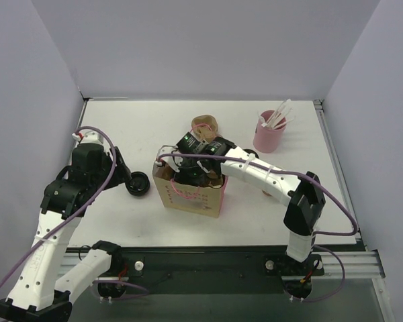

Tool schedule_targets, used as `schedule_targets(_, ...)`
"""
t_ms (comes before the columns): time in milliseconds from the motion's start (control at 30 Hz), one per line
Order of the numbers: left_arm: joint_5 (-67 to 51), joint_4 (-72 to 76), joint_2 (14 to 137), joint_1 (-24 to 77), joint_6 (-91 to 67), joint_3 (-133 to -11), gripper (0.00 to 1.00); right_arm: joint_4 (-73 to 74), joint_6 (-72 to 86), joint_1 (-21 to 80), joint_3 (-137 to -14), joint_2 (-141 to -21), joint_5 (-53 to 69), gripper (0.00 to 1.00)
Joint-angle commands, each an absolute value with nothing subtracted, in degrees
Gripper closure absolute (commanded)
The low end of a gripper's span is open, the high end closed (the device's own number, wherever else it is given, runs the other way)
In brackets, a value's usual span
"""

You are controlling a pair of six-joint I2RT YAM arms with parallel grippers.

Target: Pack the takeout coffee

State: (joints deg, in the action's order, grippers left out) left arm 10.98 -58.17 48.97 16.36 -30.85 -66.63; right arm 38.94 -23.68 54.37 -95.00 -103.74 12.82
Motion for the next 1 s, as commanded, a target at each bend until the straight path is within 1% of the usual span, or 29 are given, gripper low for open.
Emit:
schedule_targets(0, 14.9, -60.6, 48.8, 16.3, -30.8, -69.7, 0.26, 35.2, -21.3, 53.8, -93.6, -103.9, 12.0, 0.59)
schedule_targets(67, 14.8, -60.9, 48.9, 16.3, -30.9, -69.3, 0.24, 34.3, -20.8, 53.8, -94.0, -103.8, 11.4, 0.51)
schedule_targets(100, 14.8, -61.1, 49.0, 16.2, -30.9, -69.3, 0.24, 34.3, -20.6, 53.8, -94.5, -103.6, 11.3, 0.43)
schedule_targets(200, 14.4, -61.7, 49.8, 16.2, -30.0, -70.4, 0.23, 34.5, -19.6, 53.9, -96.2, -101.8, 9.9, 0.31)
schedule_targets(300, 12.7, -60.5, 50.0, 16.2, -28.4, -71.5, 0.23, 35.4, -18.6, 53.8, -98.3, -99.1, 8.4, 0.25)
schedule_targets(500, 6.6, -52.9, 49.6, 16.3, -26.3, -72.4, 0.24, 36.8, -14.3, 53.7, -101.7, -94.1, 9.8, 0.26)
schedule_targets(633, 0.5, -47.5, 50.4, 16.3, -25.0, -73.0, 0.27, 36.8, -10.3, 53.5, -104.1, -91.5, 9.4, 0.27)
schedule_targets(800, -2.5, -44.4, 54.0, 18.0, -21.6, -75.7, 0.29, 36.7, -3.6, 53.5, -106.4, -87.5, 5.2, 0.27)
schedule_targets(967, -2.2, -41.2, 57.9, 23.7, -18.2, -78.0, 0.30, 36.7, 0.0, 53.4, -104.7, -82.3, -1.9, 0.26)
